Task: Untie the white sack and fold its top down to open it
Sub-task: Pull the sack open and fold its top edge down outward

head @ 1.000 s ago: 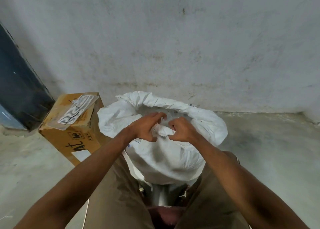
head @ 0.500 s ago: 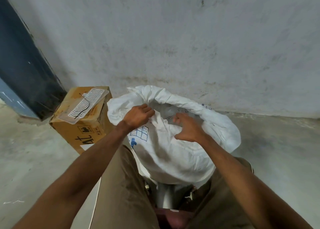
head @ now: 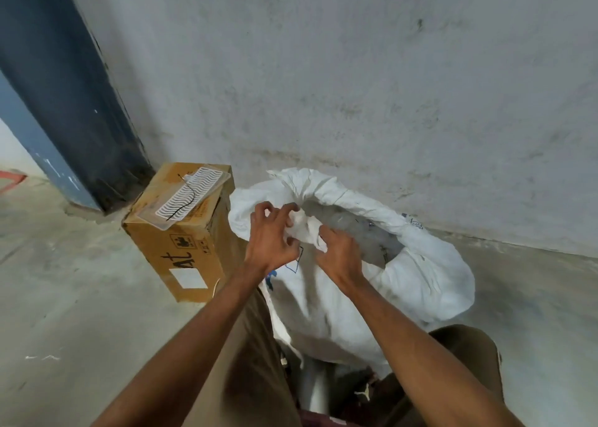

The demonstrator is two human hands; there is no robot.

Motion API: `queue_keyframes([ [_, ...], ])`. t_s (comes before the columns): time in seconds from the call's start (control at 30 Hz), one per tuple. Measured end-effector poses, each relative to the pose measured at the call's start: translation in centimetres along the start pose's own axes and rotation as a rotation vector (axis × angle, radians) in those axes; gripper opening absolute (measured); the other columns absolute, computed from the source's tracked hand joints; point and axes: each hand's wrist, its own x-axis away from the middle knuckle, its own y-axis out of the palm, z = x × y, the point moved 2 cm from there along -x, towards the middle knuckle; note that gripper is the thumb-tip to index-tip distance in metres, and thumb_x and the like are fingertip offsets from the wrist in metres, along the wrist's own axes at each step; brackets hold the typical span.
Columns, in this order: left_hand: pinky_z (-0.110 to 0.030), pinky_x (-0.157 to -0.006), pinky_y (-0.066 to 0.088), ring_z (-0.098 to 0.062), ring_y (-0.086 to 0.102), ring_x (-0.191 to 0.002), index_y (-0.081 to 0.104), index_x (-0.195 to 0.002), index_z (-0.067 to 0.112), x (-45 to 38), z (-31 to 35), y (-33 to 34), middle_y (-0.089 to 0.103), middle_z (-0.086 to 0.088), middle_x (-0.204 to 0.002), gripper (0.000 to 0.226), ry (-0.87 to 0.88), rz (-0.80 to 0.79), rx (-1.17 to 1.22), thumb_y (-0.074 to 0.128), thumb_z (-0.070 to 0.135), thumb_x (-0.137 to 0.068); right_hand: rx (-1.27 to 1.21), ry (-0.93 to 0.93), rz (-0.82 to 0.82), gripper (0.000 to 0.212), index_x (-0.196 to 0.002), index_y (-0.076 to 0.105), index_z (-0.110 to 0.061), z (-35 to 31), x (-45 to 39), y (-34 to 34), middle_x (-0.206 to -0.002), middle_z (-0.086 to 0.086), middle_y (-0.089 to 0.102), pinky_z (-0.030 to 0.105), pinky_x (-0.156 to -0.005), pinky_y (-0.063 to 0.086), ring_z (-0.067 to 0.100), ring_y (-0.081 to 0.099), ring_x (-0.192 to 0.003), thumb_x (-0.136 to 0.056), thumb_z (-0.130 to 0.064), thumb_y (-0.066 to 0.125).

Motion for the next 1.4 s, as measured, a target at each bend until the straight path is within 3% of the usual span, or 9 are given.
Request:
queue_keyframes([
  [0.17,-0.048,-0.104,0.042,-0.040,0.043,-0.129,0.021,-0.154,0.014,2.4,1.7,1.5,0.030,-0.018,-0.148,0.108,-0.957,-0.003,0.375,0.067,0.071,-0.074,0.116,-0.079,0.012,0.037,-0.097,0.068,-0.020,-0.7,1.1,2.2,-0.076,-0.001,0.064,0.034,-0.045,0.051,0.029,0.064,-0.056,-0.066,-0.001,0.071],
  [0.27,-0.049,-0.094,0.055,-0.040,0.060,-0.115,0.042,-0.142,0.004,0.3,0.9,2.5,0.053,-0.017,-0.136,0.113,-1.336,0.016,0.829,0.080,0.067,-0.056,0.146,-0.115,-0.047,0.040,-0.101,0.063,-0.023,-0.7,1.3,2.6,-0.086,-0.001,0.066,0.041,-0.049,0.055,0.031,0.067,-0.064,-0.067,-0.002,0.067],
  [0.4,-0.029,-0.055,0.051,-0.022,0.062,-0.062,0.058,-0.130,-0.004,-1.9,0.5,3.6,0.064,-0.011,-0.077,0.043,-1.405,0.187,1.175,0.062,0.012,-0.090,0.070,-0.103,-0.096,0.042,-0.093,0.059,-0.018,-1.1,1.3,1.1,-0.080,-0.001,0.057,0.034,-0.046,0.047,0.031,0.059,-0.057,-0.056,-0.003,0.071],
  [0.5,-0.026,-0.061,0.045,-0.016,0.048,-0.060,0.062,-0.110,-0.002,-3.2,1.2,3.1,0.049,-0.008,-0.073,0.025,-1.403,0.229,1.367,0.040,0.008,-0.104,-0.058,-0.082,-0.134,0.042,-0.091,0.042,-0.022,-0.9,0.8,0.3,-0.087,-0.006,0.045,0.032,-0.052,0.042,0.022,0.054,-0.062,-0.063,-0.026,0.074],
  [0.7,-0.039,-0.081,0.047,-0.032,0.057,-0.090,0.063,-0.098,0.012,-2.4,0.4,3.9,0.063,-0.015,-0.100,0.042,-1.408,0.146,1.511,0.029,0.036,-0.097,-0.146,0.037,-0.213,0.092,-0.126,0.034,-0.018,-1.7,-0.4,0.3,-0.122,0.000,0.040,0.032,-0.067,0.048,0.022,0.058,-0.086,-0.060,-0.055,0.086],
  [0.9,-0.039,-0.073,0.057,-0.033,0.065,-0.080,0.062,-0.100,0.001,-1.5,-0.5,3.2,0.061,-0.021,-0.097,0.039,-1.336,-0.061,1.438,0.032,0.025,-0.099,-0.180,-0.011,-0.280,0.049,-0.101,0.047,-0.017,-1.9,-1.0,1.7,-0.081,0.004,0.065,0.030,-0.055,0.039,0.022,0.058,-0.064,-0.067,-0.023,0.082],
  [1.17,-0.039,-0.088,0.051,-0.036,0.061,-0.111,0.037,-0.141,-0.004,-1.3,-0.3,1.6,0.057,-0.020,-0.128,0.085,-0.975,-0.037,0.286,0.058,0.059,-0.089,0.167,-0.114,-0.154,0.053,-0.102,0.063,-0.011,-3.4,-0.5,3.6,-0.073,0.006,0.068,0.032,-0.047,0.050,0.032,0.067,-0.055,-0.054,0.002,0.083],
  [1.3,-0.043,-0.080,0.054,-0.030,0.063,-0.082,0.063,-0.095,0.000,-1.7,-0.5,3.2,0.067,-0.011,-0.085,0.036,-0.886,0.012,0.526,0.054,0.034,-0.101,0.149,-0.099,-0.163,0.058,-0.108,0.060,-0.014,-3.5,0.0,4.1,-0.081,0.005,0.067,0.035,-0.050,0.053,0.032,0.068,-0.061,-0.056,-0.003,0.082],
  [1.4,-0.045,-0.089,0.056,-0.033,0.066,-0.096,0.064,-0.114,0.000,-2.1,-2.3,5.2,0.069,-0.019,-0.107,0.037,-1.221,0.020,1.005,0.056,0.030,-0.096,-0.075,-0.038,-0.271,0.053,-0.101,0.046,-0.026,-2.8,-0.4,3.4,-0.089,-0.006,0.057,0.031,-0.056,0.044,0.022,0.060,-0.069,-0.061,-0.028,0.081],
])
